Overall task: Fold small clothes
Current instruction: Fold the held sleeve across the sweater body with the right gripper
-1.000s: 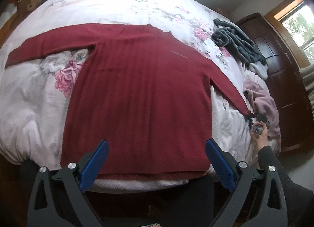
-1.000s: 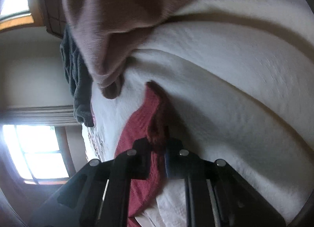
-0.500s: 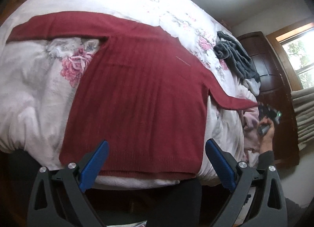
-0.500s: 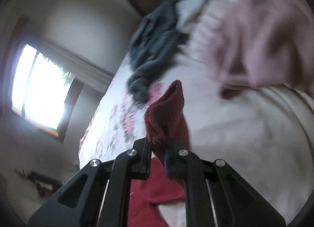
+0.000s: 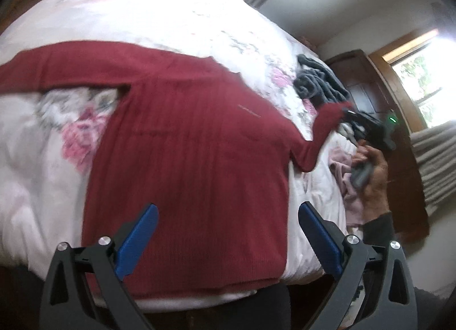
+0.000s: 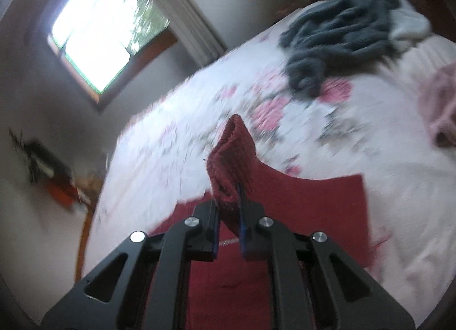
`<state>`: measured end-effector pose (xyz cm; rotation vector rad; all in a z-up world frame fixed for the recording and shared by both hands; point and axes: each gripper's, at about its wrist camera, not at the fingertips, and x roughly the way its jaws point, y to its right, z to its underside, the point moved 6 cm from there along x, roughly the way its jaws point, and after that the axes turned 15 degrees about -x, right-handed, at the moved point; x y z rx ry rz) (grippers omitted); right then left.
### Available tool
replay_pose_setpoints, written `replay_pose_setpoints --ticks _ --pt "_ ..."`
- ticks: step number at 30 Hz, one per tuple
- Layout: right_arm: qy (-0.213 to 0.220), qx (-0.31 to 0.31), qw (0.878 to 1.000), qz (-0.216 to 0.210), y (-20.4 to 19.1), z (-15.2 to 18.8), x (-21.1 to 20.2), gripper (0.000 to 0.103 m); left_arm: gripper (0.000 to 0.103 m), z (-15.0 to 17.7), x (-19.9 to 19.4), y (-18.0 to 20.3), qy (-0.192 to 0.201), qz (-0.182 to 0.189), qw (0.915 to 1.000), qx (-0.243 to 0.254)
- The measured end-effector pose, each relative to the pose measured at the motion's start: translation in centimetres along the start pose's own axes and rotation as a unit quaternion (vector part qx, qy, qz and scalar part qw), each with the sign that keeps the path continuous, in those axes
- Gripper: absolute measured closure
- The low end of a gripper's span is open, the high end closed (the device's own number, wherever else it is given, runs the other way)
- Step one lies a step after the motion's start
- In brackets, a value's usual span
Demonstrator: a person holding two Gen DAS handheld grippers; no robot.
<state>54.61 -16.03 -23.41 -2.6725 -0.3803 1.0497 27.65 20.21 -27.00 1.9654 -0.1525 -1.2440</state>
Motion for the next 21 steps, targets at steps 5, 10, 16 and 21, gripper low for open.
replay_pose_setpoints --ticks 5,10,16,21 --pt "-0.068 -0.078 0.994 0.023 -6.4 5.5 7.0 0.094 0.004 -2.7 1.9 1.9 0.000 0.025 0.9996 0.012" --pt "-0.130 -0.166 0.976 0.054 -10.5 11.5 13.5 0.094 0.004 -4.6 5.1 2.8 -0.029 0.035 0.9990 0.000" --pt "-0.169 -0.205 0.964 0.020 -12.1 16.3 15.7 0.057 0.004 -7.1 10.5 3.0 -0.069 0.052 0.9961 -0.014" --pt "-0.113 -0.150 0.982 0.021 -8.8 18.1 7.7 0.047 0.004 -9.4 16.3 3.2 -0.118 0.101 0.9845 -0.081"
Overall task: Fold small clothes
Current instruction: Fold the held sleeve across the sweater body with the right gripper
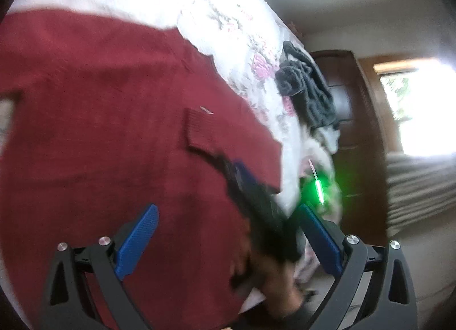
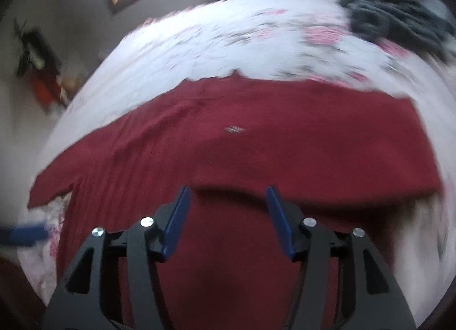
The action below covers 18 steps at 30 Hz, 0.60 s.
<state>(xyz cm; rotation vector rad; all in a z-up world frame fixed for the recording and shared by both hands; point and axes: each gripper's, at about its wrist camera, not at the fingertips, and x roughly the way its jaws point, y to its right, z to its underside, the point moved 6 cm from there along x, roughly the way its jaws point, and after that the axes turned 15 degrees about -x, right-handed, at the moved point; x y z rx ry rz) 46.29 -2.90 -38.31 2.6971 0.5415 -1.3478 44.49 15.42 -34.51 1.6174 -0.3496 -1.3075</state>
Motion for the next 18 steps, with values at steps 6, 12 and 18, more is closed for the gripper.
replay_pose_setpoints --ticks 6,12,18 --pt "0.030 0.055 0.995 0.080 3.5 10.7 -7.9 0.040 0.004 -3.3 9.0 -0.9 -0.069 0.045 0.9925 -0.090" --pt "0.039 0.063 0.993 0.091 2.8 17.1 -9.8 0.039 0.004 -5.8 15.5 -2.0 -0.066 0.032 0.9876 -0.139" --pt "0.049 0.096 0.990 0.087 3.5 18.7 -9.6 0.051 0.009 -8.4 17.0 -1.6 -0.023 0.006 0.9887 -0.148"
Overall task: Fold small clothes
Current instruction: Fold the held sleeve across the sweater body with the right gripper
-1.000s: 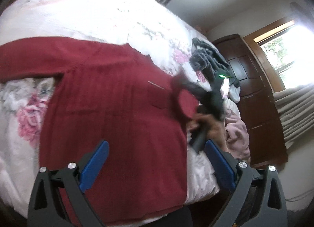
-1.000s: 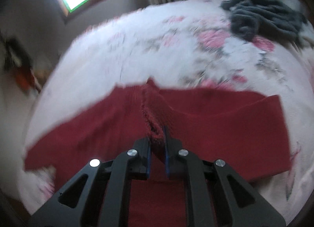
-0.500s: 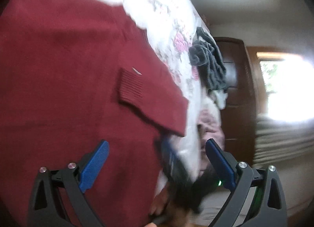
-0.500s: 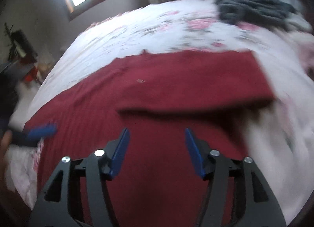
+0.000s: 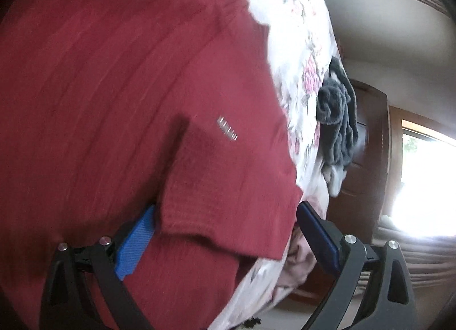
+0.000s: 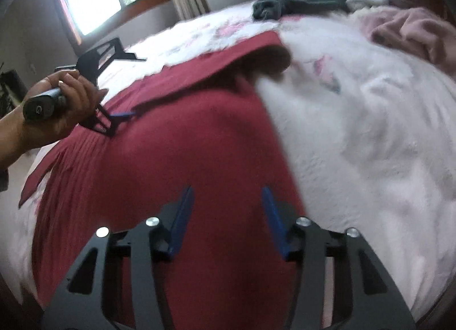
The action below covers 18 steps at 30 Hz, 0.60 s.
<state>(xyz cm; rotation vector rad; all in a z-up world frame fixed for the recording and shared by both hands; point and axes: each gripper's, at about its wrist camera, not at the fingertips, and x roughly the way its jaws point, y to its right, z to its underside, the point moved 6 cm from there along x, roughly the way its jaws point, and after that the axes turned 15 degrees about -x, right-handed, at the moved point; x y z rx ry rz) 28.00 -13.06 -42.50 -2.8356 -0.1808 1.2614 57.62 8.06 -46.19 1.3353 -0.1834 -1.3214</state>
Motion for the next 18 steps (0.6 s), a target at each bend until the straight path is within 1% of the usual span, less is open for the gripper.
replay_pose_setpoints --ticks 1,2,4,5,7,8,11,14,15,18 --pt "-0.010 0.018 1.000 -0.008 0.5 0.4 0.6 0.052 0.031 -0.1 0.0 0.4 0.004 -0.003 1.0000 0.006" --pt "-0.013 0.030 0.999 -0.010 0.8 0.5 0.8 0.053 0.066 -0.1 0.1 0.7 0.005 -0.009 0.9998 0.016" --pt "-0.011 0.033 0.999 -0.012 0.9 0.6 0.6 0.051 0.091 -0.3 0.7 0.9 -0.003 -0.043 0.9988 0.023" --pt "-0.010 0.028 0.999 -0.013 0.7 0.6 0.5 0.051 0.094 -0.4 0.8 0.8 -0.004 -0.048 0.9986 0.022" --pt "-0.012 0.024 1.000 -0.012 0.5 0.7 0.6 0.051 0.095 -0.5 0.6 1.5 0.001 -0.067 0.9969 0.040" --pt "-0.013 0.024 1.000 -0.012 0.5 0.7 0.6 0.051 0.095 -0.6 0.4 1.9 0.004 -0.068 0.9965 0.048" --pt "-0.020 0.030 0.999 -0.015 0.6 0.9 0.9 0.052 0.096 -0.4 -1.9 5.0 0.011 -0.059 0.9943 0.089" --pt "-0.021 0.030 0.999 -0.013 0.6 0.8 1.0 0.052 0.096 -0.3 -5.1 9.7 0.023 -0.047 0.9875 0.149" --pt "-0.021 0.029 0.999 -0.012 0.6 0.8 1.1 0.052 0.096 -0.3 -6.7 11.9 0.030 -0.042 0.9833 0.175" --pt "-0.023 0.030 0.999 -0.011 0.6 0.8 1.2 0.052 0.096 -0.2 -10.1 15.9 0.044 -0.033 0.9738 0.221"
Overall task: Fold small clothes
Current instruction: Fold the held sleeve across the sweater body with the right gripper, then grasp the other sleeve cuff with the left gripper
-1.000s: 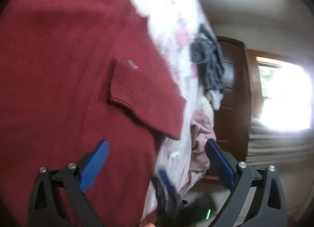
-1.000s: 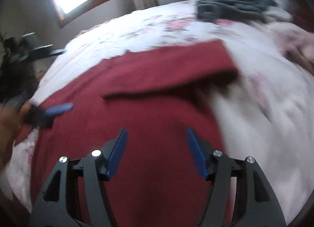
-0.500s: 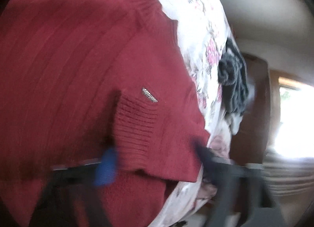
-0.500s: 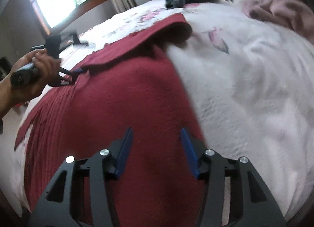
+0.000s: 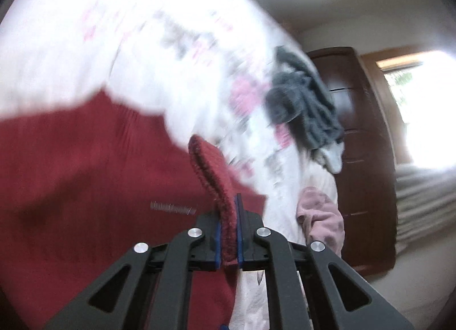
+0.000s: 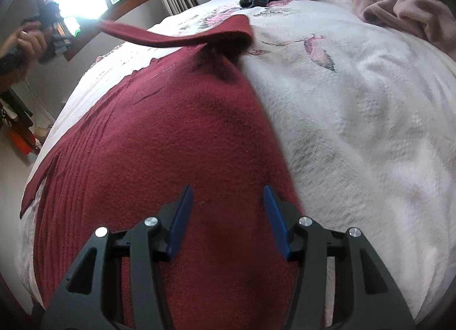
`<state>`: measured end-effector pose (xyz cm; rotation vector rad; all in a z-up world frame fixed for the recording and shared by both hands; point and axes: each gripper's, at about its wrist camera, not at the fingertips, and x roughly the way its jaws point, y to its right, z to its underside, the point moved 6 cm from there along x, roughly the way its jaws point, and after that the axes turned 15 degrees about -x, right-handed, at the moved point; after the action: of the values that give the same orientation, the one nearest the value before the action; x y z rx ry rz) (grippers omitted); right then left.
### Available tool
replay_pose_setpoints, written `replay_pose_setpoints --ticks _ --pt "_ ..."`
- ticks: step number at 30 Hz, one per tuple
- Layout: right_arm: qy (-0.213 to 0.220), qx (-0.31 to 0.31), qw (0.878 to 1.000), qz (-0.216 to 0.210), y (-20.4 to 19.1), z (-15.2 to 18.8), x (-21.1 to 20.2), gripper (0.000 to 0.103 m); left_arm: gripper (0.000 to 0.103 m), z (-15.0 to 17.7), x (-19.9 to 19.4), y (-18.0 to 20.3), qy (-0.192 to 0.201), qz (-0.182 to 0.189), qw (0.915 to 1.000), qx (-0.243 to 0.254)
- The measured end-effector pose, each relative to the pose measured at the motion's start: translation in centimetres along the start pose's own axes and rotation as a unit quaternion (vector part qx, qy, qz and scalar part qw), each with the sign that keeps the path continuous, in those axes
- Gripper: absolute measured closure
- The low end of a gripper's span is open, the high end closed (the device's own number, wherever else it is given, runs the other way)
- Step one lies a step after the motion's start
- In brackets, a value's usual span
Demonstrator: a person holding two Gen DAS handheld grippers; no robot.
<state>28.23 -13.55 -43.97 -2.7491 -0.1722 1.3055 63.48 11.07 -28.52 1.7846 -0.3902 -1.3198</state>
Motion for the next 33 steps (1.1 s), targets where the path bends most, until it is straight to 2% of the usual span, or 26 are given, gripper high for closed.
replay_pose_setpoints --ticks 4,9,11,17,21,23,26,27,28,29,31,33 --pt "-0.002 -0.001 1.000 0.002 -0.1 0.0 0.1 0.052 0.096 -1.9 -3.9 2.4 0.021 0.003 0.9990 0.039" --pt "-0.004 -0.002 1.000 0.003 0.0 0.0 0.2 0.052 0.096 -3.2 -7.2 0.5 0.043 -0.009 0.9977 0.052" --pt "-0.004 -0.002 1.000 0.002 0.1 0.0 0.2 0.052 0.096 -3.6 -7.7 -2.4 0.048 -0.019 0.9979 0.039" --pt "-0.006 -0.005 1.000 0.004 0.0 0.0 0.3 0.051 0.096 -4.5 -6.5 -15.5 0.052 -0.077 0.9947 -0.044" --pt "-0.008 -0.007 1.000 0.004 0.1 0.0 0.4 0.051 0.095 -4.2 -4.5 -23.5 0.036 -0.124 0.9866 -0.100" --pt "-0.010 -0.007 1.000 0.004 0.2 0.0 0.5 0.051 0.087 -4.0 -4.3 -25.9 0.035 -0.153 0.9804 -0.118" --pt "-0.010 -0.007 1.000 0.004 0.2 0.0 0.5 0.050 0.086 -4.2 -6.4 -25.8 0.076 -0.179 0.9727 -0.127" --pt "-0.010 -0.007 1.000 0.004 0.2 0.0 0.5 0.050 0.082 -4.3 -7.6 -24.2 0.104 -0.173 0.9738 -0.104" --pt "-0.010 -0.008 1.000 0.005 0.2 0.0 0.5 0.050 0.071 -4.3 -8.1 -23.0 0.114 -0.155 0.9770 -0.091" --pt "-0.010 -0.009 1.000 0.005 0.2 0.0 0.5 0.049 0.066 -4.1 -8.5 -21.5 0.116 -0.127 0.9816 -0.083" --pt "-0.010 -0.011 1.000 0.005 0.1 0.0 0.5 0.049 0.066 -3.4 -7.4 -19.2 0.089 -0.079 0.9906 -0.067" --pt "-0.010 -0.011 1.000 0.005 0.1 0.0 0.5 0.049 0.066 -3.0 -5.5 -19.1 0.068 -0.085 0.9922 -0.061"
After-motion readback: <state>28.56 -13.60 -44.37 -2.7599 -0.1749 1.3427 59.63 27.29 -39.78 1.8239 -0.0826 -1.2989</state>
